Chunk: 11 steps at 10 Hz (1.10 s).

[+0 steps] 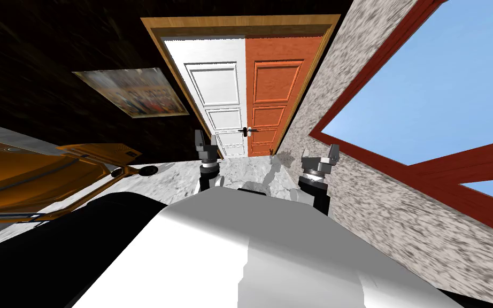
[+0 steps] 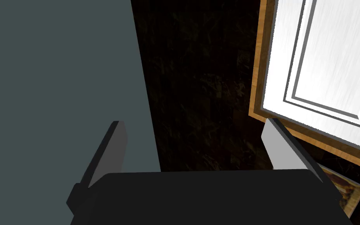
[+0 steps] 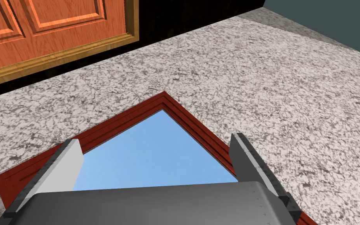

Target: Pull the door open

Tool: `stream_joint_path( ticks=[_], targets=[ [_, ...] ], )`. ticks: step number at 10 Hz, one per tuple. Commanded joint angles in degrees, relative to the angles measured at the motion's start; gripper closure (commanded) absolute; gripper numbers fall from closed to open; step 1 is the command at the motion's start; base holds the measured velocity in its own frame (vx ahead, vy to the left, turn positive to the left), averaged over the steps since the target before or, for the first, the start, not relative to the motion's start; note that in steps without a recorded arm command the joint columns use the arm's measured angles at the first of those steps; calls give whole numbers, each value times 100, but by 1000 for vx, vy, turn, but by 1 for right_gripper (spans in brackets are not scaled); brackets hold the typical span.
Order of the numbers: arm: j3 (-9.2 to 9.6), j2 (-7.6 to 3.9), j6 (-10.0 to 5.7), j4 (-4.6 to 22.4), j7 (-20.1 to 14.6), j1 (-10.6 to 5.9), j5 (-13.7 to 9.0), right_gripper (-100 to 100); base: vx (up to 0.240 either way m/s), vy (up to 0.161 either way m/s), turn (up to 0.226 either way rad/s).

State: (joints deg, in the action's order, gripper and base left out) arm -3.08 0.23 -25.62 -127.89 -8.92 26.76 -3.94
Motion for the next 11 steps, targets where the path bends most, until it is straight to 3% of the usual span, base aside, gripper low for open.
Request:
stream_joint_path(
  ticks=[1, 5, 11],
  targets=[
    [-16, -70, 16, 141, -59, -54, 58, -100, 29, 91, 25],
    [-52, -206, 54, 459, -193, -175, 188, -100, 184, 38, 61],
    [-141, -470, 144, 1237, -520, -472, 506, -100, 189, 69, 81]
  ],
)
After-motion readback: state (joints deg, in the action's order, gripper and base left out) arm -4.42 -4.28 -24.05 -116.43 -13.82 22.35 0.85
